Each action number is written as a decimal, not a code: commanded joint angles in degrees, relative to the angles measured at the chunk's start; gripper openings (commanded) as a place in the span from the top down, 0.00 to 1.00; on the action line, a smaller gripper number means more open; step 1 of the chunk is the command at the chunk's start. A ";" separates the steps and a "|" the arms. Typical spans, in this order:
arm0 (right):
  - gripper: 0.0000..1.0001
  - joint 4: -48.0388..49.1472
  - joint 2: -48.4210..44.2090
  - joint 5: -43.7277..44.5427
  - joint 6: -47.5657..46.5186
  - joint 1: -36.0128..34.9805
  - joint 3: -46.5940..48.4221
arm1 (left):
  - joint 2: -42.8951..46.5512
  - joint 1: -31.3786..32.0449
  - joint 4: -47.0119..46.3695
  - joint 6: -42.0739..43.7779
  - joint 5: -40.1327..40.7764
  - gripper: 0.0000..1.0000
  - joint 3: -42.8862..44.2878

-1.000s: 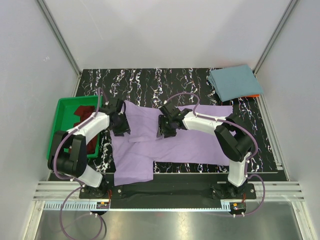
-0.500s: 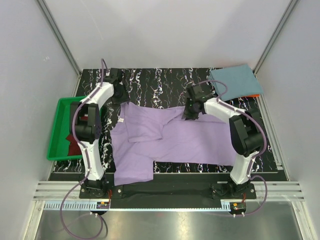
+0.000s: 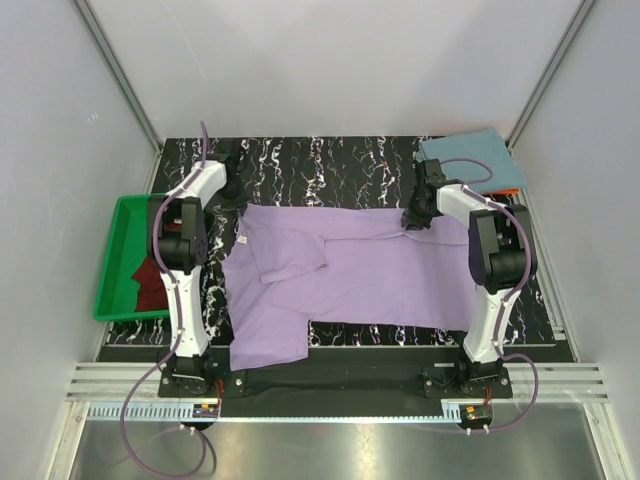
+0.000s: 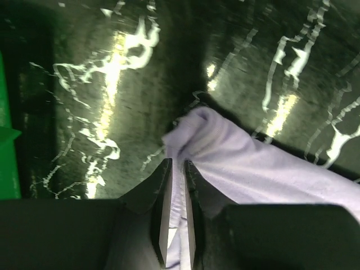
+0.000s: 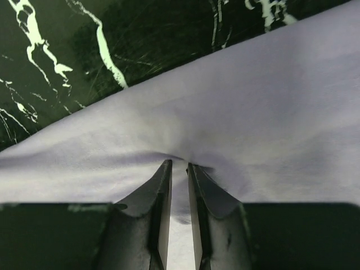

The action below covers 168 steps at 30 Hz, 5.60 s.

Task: Fold and stack the t-shirts
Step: Fold the tshirt

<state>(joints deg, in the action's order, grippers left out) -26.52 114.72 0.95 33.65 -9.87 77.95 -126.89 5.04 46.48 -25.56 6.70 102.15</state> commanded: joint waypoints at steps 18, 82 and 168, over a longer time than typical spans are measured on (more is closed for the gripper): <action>0.55 -11.69 -16.17 -4.29 1.50 1.25 -0.07 | 21.48 1.02 4.59 2.53 0.68 0.48 -1.81; 0.55 -33.86 -40.54 15.22 65.14 14.53 -39.81 | 73.45 15.53 19.16 -53.88 0.60 0.42 -58.64; 0.66 5.08 -54.25 -2.88 13.55 14.44 -32.07 | 33.73 45.69 -0.78 15.28 3.41 0.82 -34.49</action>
<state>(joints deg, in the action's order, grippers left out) -24.53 59.68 -1.17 47.24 4.45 46.46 -94.56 53.58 47.79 -14.13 11.70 63.11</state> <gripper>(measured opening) 0.339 0.139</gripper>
